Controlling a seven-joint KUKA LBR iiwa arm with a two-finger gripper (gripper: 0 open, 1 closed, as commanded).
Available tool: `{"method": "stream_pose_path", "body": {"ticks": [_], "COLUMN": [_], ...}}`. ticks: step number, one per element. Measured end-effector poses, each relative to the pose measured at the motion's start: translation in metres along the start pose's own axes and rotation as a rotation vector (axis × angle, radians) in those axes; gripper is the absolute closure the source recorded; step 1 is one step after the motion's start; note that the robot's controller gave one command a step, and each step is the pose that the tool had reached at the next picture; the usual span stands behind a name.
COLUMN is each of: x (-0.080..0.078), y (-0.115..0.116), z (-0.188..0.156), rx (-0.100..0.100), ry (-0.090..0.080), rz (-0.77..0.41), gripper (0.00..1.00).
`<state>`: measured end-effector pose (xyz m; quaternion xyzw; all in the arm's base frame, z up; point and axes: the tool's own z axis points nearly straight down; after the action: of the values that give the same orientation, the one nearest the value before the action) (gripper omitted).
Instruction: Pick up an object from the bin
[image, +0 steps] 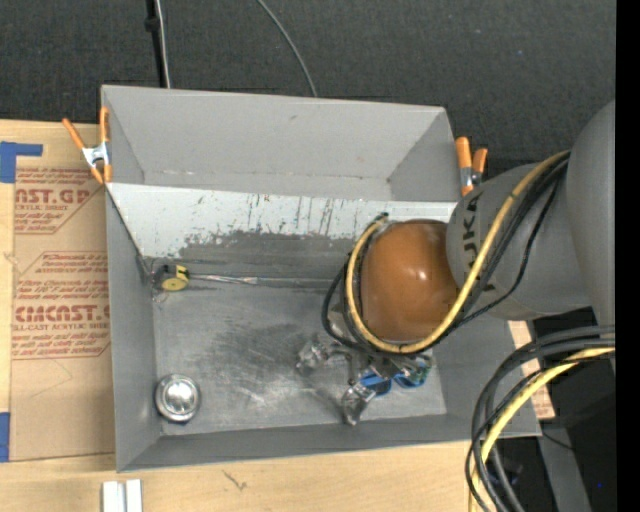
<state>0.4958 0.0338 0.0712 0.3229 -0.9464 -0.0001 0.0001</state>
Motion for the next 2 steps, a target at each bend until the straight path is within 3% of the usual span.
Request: {"method": "stream_pose_path", "body": {"ticks": [1,2], "x": [0.036,0.046], "y": [-0.111,-0.111], "z": [-0.061,-0.009], "rx": [0.007,0.01], "ry": [-0.003,-0.025], "rz": [-0.108,-0.083], "gripper": [0.0,0.0]}}
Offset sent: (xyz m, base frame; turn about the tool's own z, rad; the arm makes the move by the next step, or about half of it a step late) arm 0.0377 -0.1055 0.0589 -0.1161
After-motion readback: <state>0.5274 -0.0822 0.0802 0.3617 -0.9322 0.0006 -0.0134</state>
